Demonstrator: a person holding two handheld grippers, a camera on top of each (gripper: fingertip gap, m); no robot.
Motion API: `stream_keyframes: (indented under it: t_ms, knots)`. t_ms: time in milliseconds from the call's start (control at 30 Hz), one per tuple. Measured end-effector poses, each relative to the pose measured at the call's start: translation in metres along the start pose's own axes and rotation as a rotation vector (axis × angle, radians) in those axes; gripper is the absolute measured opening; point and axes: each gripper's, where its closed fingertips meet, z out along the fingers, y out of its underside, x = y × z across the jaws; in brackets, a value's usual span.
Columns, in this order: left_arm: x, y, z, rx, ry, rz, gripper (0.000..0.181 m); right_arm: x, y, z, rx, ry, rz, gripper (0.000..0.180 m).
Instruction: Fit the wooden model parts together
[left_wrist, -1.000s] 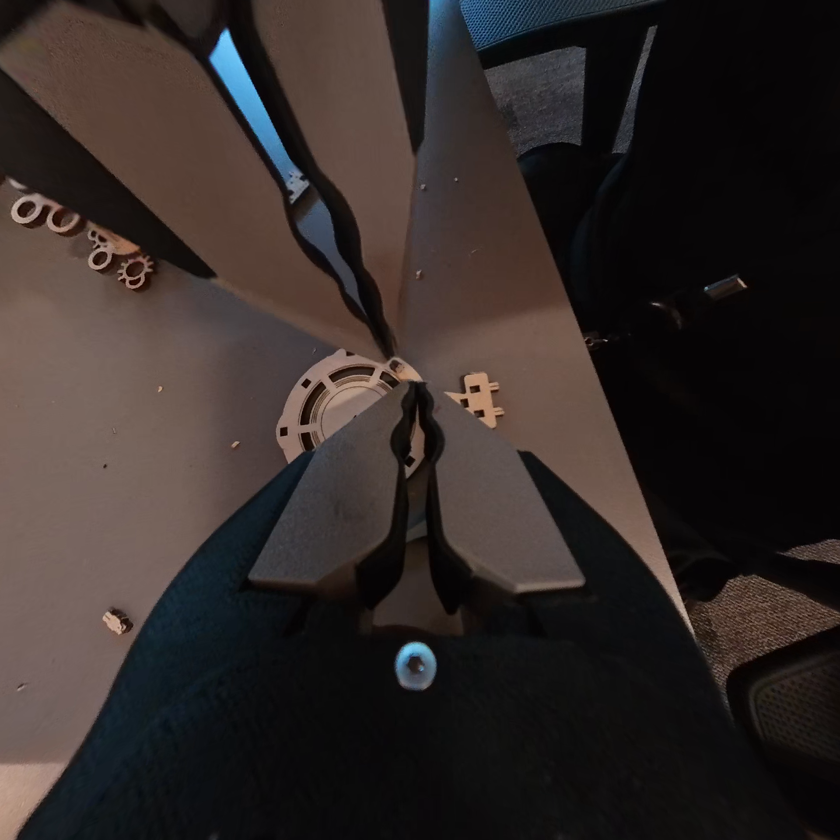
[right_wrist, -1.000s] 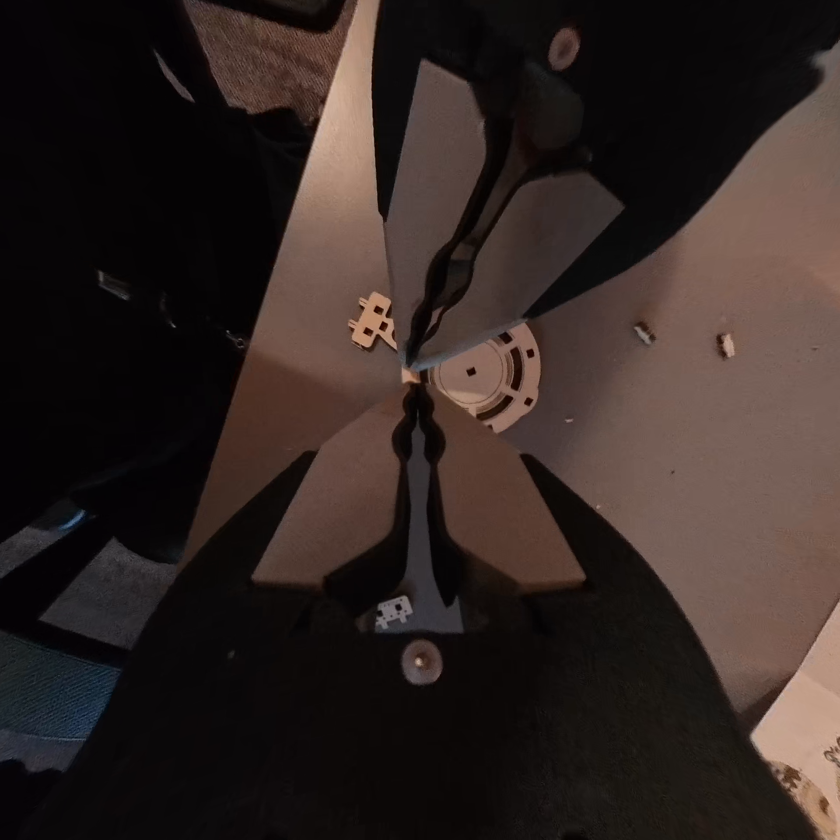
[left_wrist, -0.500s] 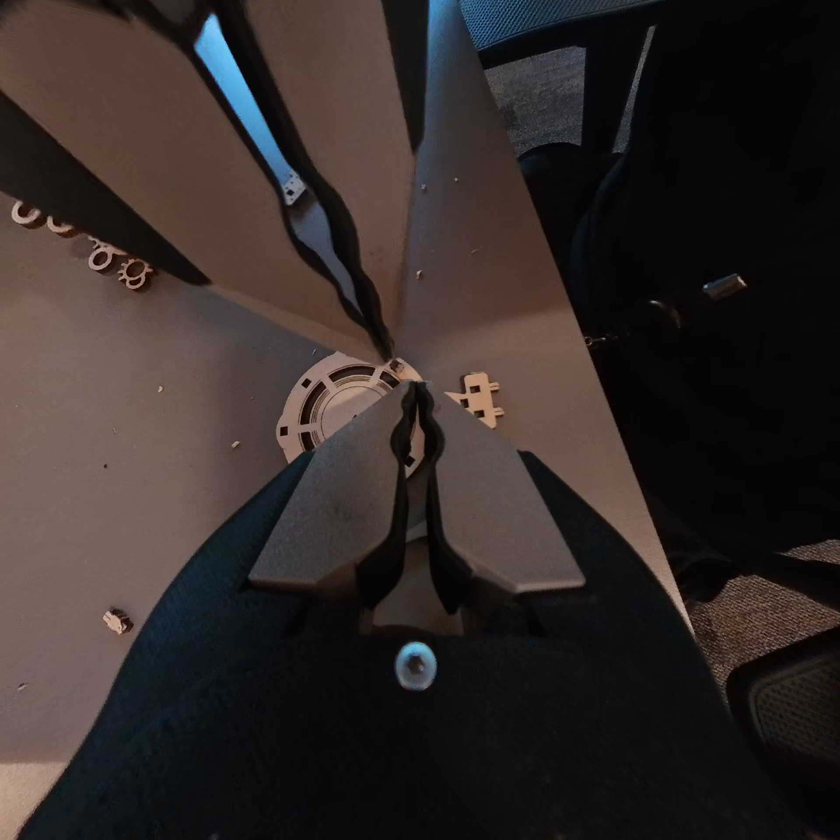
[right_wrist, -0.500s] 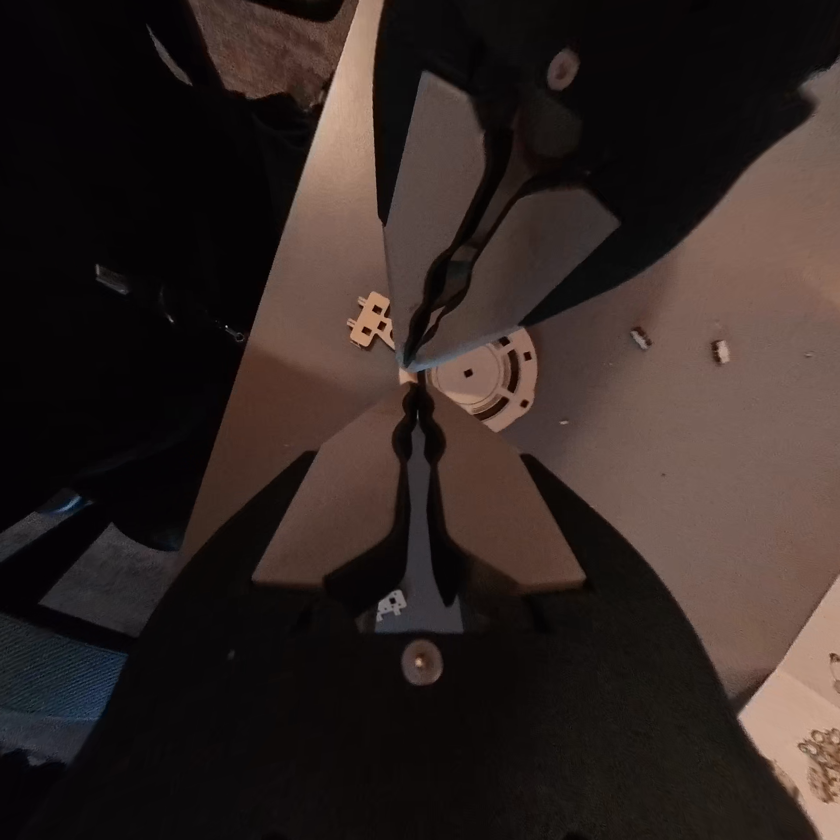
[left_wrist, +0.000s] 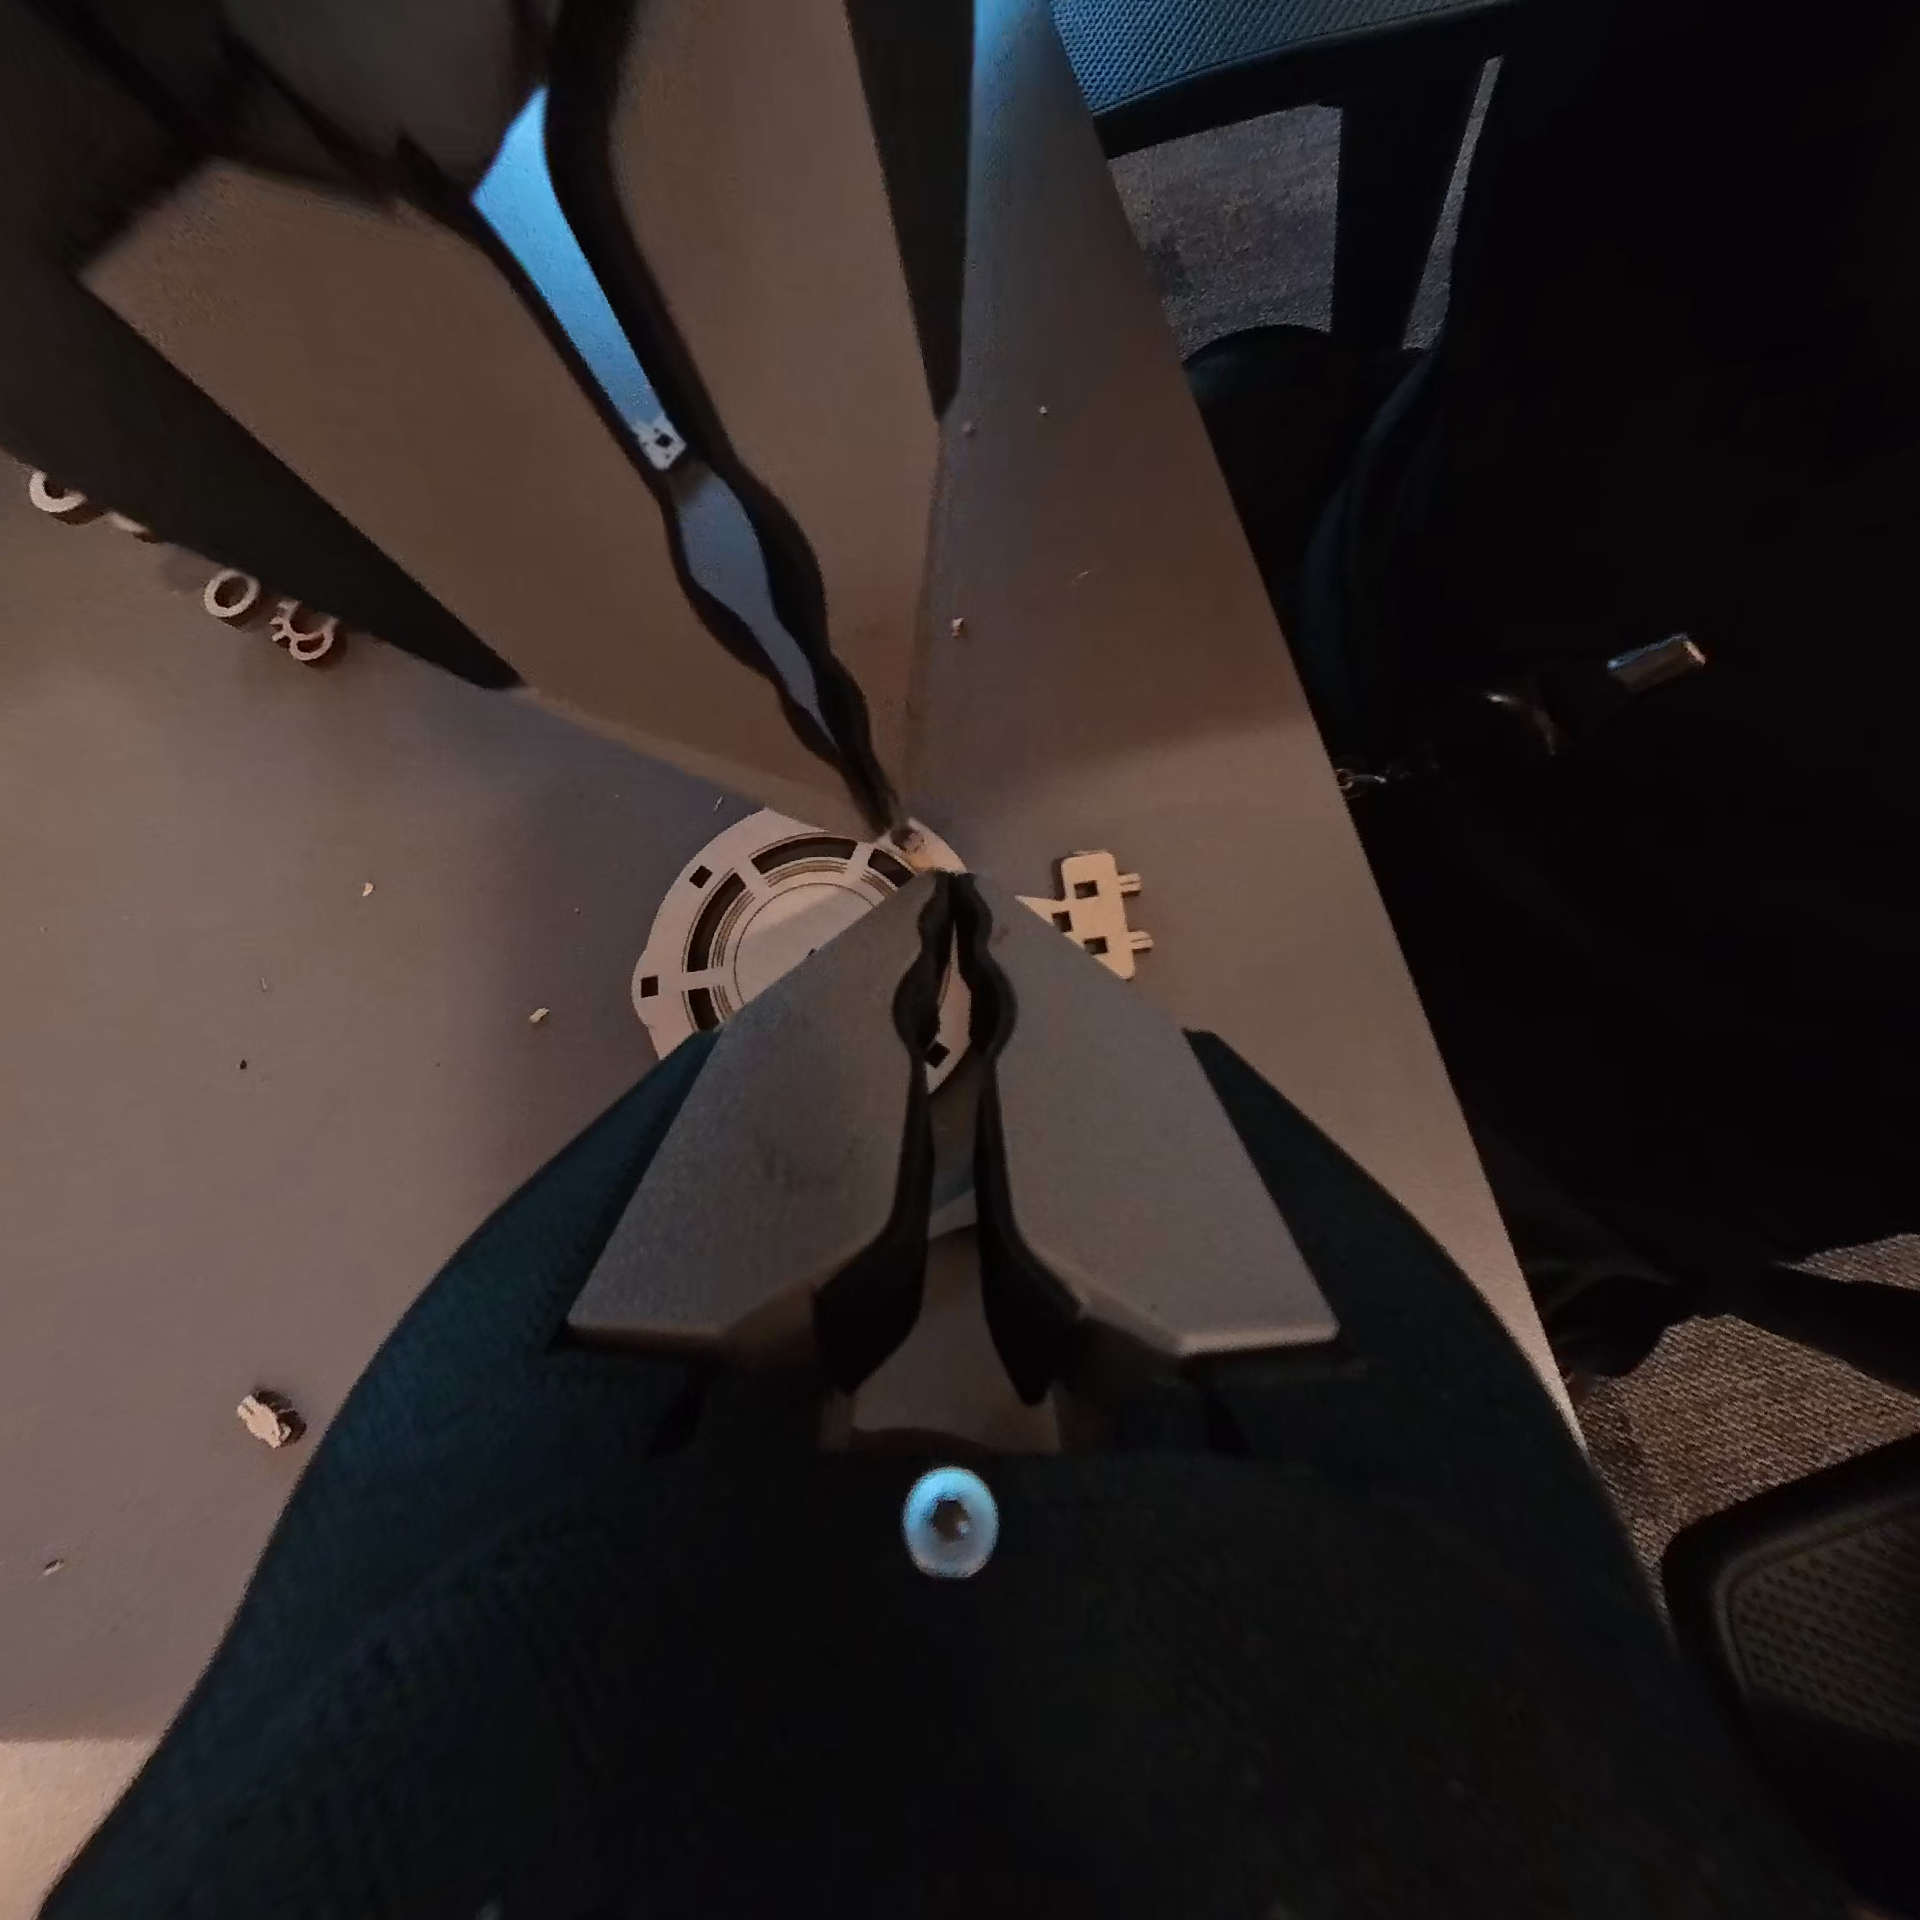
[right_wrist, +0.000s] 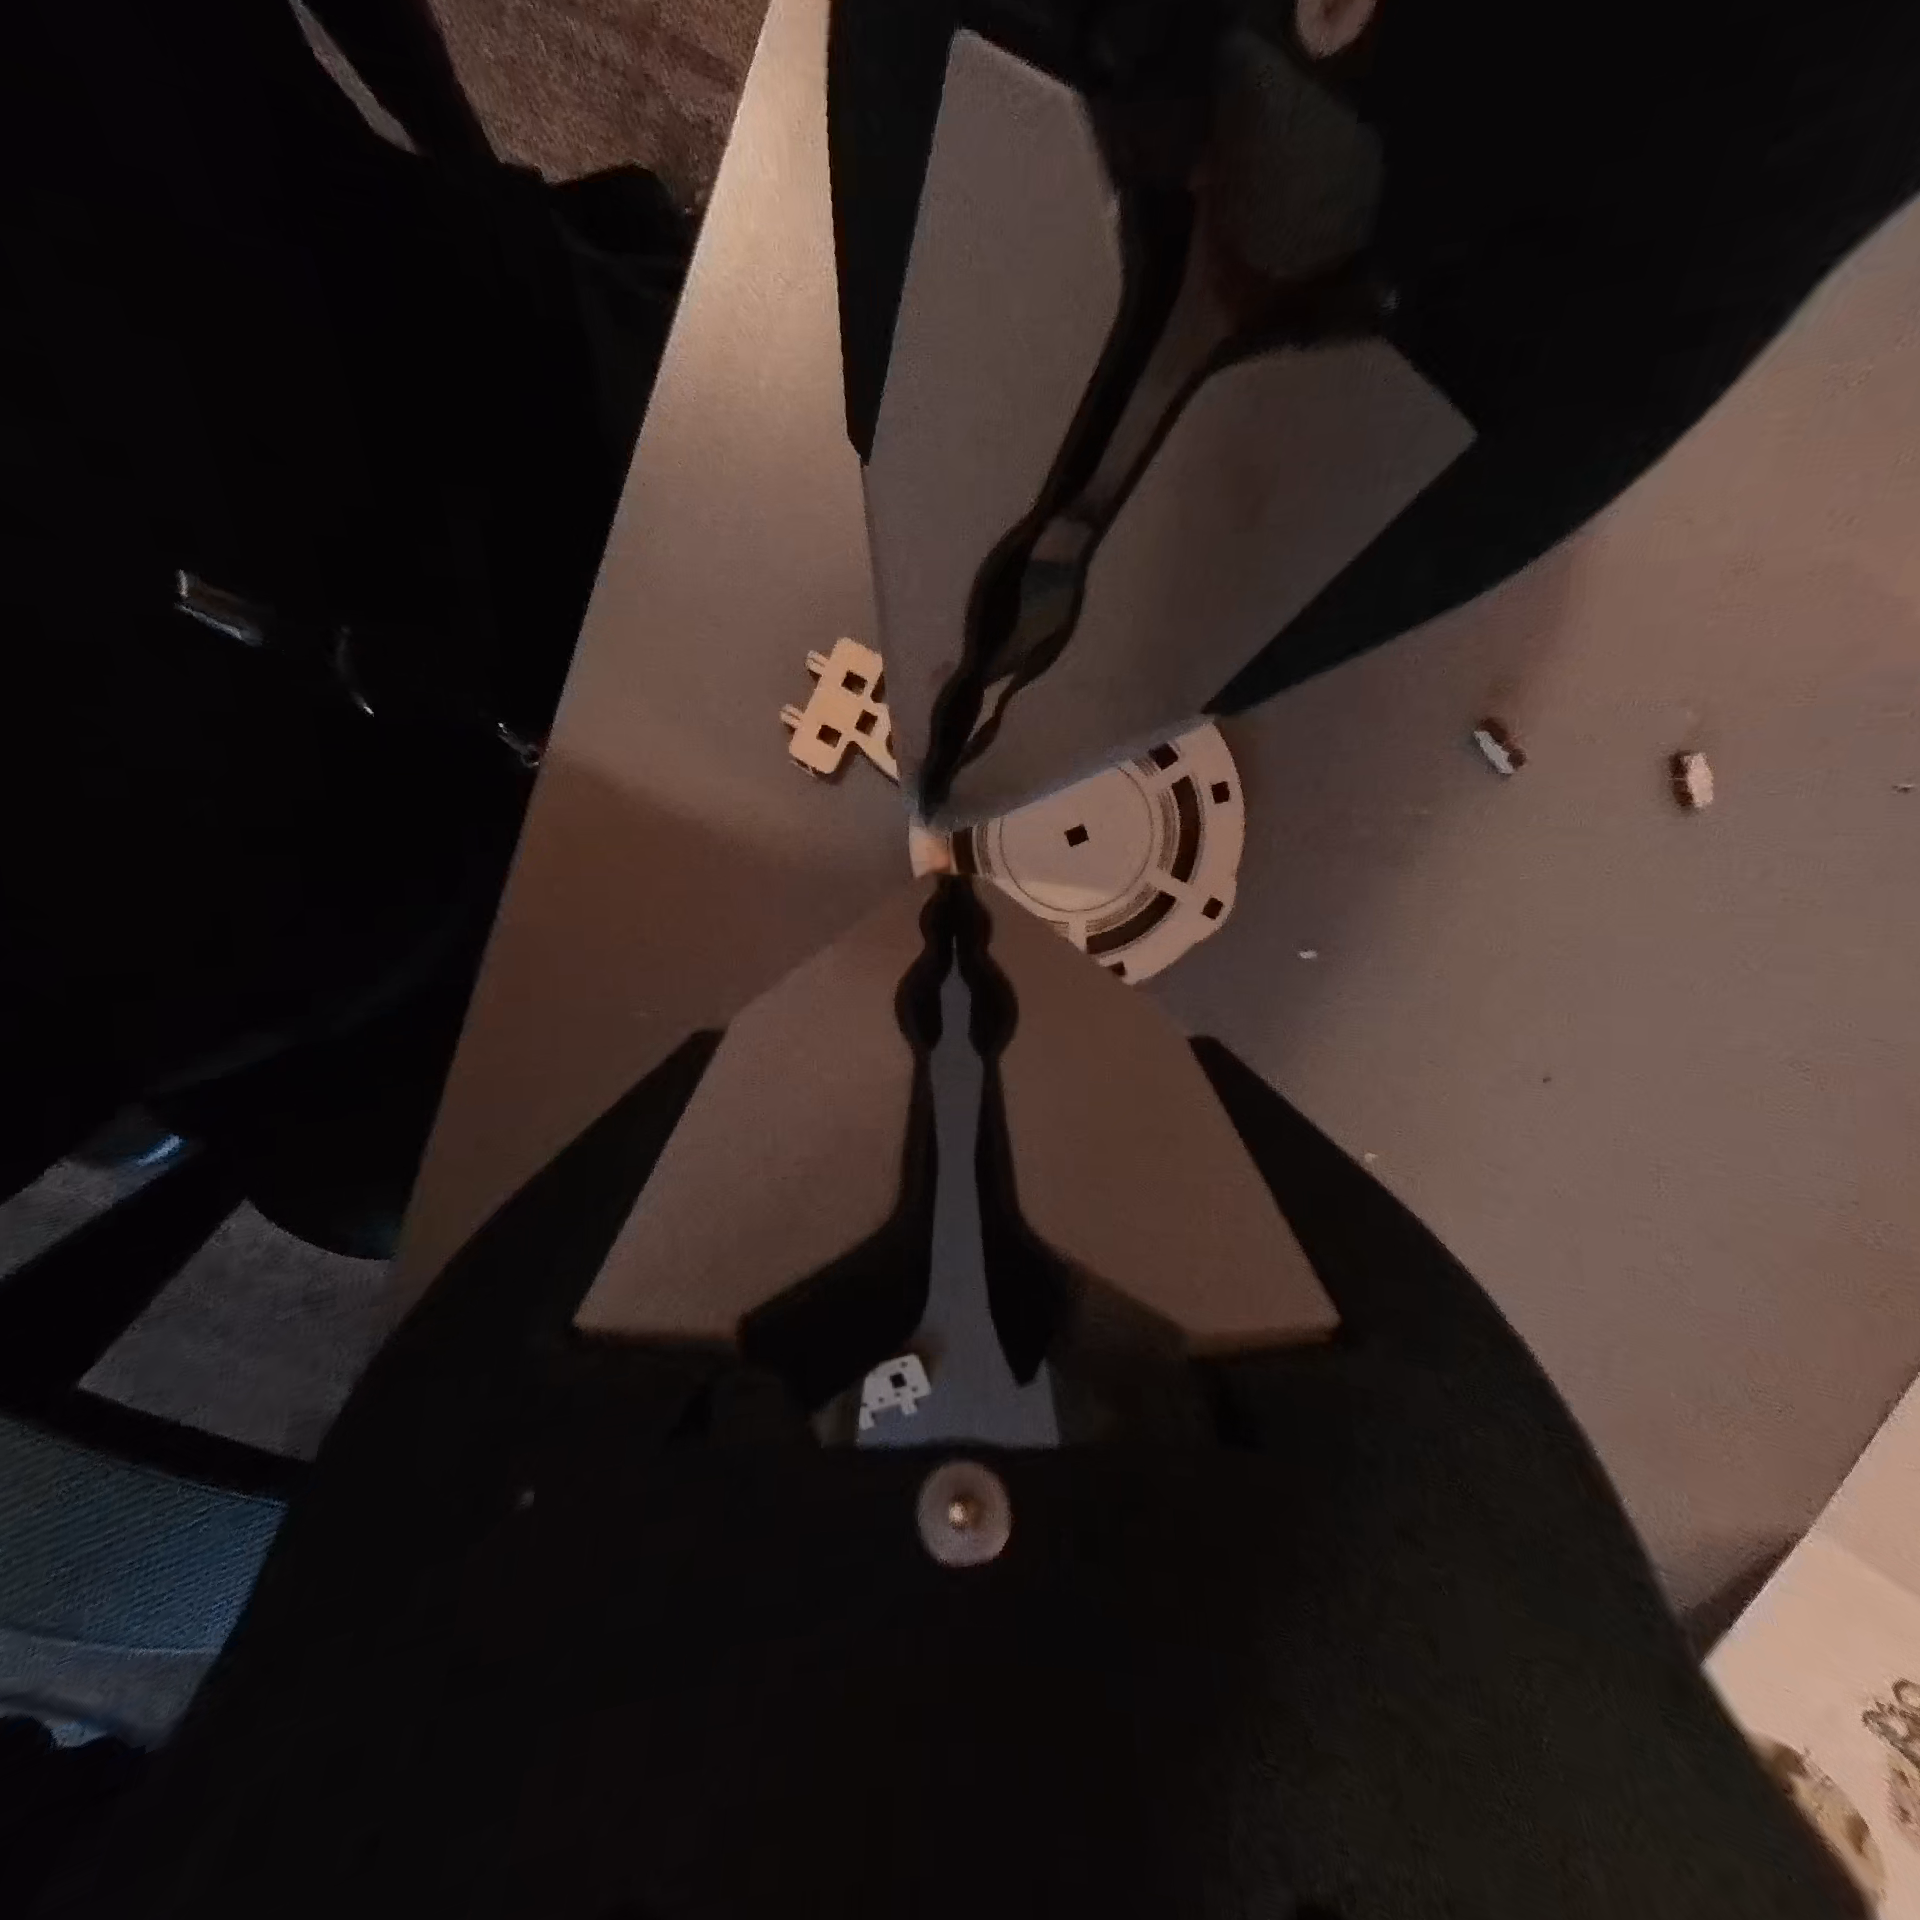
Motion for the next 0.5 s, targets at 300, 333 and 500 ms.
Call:
stream_keyframes:
  t_ms: [300, 333, 500]
  knots:
    - [0.0, 0.0, 0.0, 0.0, -0.001, 0.0, 0.0, -0.007, -0.003, 0.007, 0.007, -0.049, -0.001, 0.0]
    - [0.0, 0.0, 0.0, 0.0, -0.001, -0.001, 0.0, -0.007, -0.003, 0.007, 0.001, -0.039, -0.009, 0.0]
    - [0.0, 0.0, 0.0, 0.0, 0.001, -0.003, 0.0, 0.003, -0.011, -0.014, 0.039, 0.013, -0.009, 0.0]
